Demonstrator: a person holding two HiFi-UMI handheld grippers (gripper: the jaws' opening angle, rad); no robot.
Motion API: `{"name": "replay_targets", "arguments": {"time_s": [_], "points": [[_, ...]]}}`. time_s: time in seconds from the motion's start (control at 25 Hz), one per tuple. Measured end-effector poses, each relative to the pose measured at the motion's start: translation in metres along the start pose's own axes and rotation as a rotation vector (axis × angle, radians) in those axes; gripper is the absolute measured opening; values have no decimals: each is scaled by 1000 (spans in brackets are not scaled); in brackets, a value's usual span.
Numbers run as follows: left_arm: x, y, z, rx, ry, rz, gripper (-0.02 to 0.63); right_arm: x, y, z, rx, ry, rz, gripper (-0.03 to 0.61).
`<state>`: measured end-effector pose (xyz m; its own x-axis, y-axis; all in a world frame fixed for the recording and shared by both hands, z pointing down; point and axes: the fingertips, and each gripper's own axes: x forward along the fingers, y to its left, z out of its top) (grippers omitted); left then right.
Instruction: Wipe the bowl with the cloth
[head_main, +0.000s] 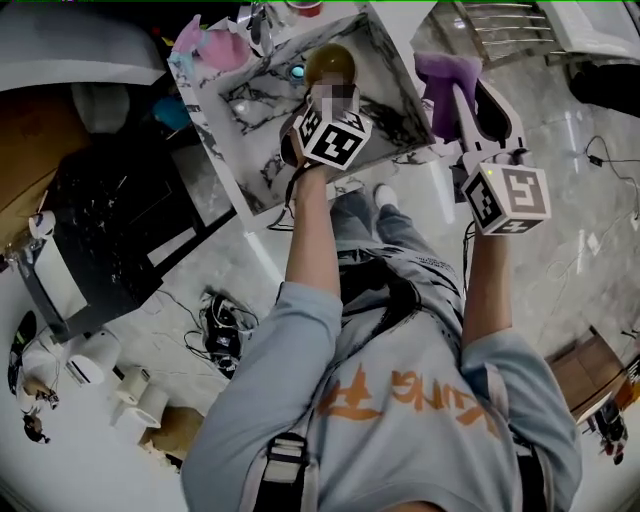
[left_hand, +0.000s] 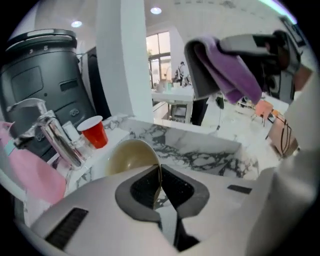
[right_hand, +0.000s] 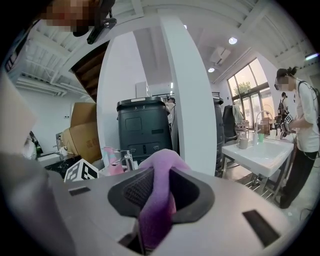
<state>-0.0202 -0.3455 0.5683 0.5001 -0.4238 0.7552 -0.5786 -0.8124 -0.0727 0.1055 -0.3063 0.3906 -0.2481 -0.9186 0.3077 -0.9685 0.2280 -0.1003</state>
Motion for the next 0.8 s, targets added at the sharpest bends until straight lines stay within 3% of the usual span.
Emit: {"name": "replay_targets", "arguments": {"time_s": [0.2, 0.56, 0.8], "points": [[-44, 2, 24, -186, -148, 43, 34, -4, 5, 13, -4, -41, 44, 104], [-117, -14, 63, -313, -410, 42, 34, -21, 16, 29, 0, -118, 143, 104], [-171, -46, 94, -377, -637, -22, 34, -51, 21, 52, -47, -212, 220, 104]]}}
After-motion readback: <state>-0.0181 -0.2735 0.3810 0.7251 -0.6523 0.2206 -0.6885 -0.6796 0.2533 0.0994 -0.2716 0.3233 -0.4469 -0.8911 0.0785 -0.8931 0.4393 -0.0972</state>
